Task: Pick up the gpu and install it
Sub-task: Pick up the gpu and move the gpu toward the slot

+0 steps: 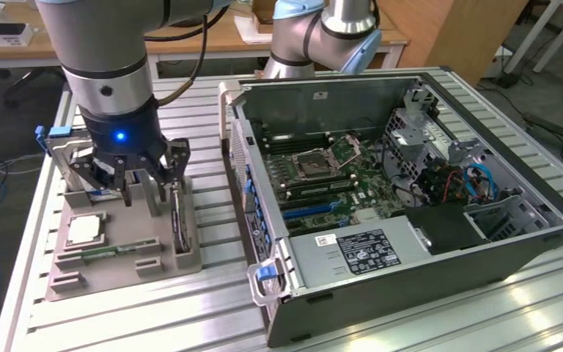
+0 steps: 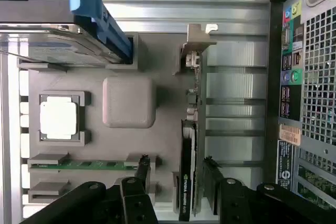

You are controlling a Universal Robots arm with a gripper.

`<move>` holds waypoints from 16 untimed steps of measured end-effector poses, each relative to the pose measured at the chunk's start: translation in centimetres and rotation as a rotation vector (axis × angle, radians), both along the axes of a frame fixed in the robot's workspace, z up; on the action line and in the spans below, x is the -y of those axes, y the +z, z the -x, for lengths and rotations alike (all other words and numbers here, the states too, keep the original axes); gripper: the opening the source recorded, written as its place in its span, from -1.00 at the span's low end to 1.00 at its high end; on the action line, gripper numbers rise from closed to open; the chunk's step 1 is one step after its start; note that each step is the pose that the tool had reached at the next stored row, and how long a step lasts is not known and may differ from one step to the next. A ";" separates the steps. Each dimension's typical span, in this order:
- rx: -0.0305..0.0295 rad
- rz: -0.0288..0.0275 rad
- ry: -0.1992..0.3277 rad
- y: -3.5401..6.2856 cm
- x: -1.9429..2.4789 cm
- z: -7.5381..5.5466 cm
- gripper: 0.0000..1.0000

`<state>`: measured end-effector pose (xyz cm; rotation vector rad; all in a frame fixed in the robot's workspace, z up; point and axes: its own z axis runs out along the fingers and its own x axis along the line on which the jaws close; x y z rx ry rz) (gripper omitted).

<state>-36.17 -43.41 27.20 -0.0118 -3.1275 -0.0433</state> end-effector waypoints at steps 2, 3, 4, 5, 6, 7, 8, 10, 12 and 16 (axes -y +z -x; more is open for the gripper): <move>0.0000 0.0000 0.000 0.00 0.00 0.1 0.06; -0.0001 0.0000 0.000 0.00 0.00 0.1 0.06; 0.0000 0.0000 0.000 0.00 0.00 0.1 0.06; 0.0000 0.0000 0.000 0.00 0.00 0.0 0.06; 0.0000 0.0000 0.000 0.00 0.00 0.0 0.06; 0.0000 0.0000 0.000 -0.01 -0.01 0.0 0.06; 0.0000 -0.0001 0.000 -0.01 0.00 0.0 0.06; -0.0001 0.0001 0.000 -0.01 0.00 -0.2 0.06; 0.0001 -0.0001 0.000 -0.05 0.00 -0.2 0.06; -0.0001 -0.0001 0.000 -0.06 0.00 -0.4 0.06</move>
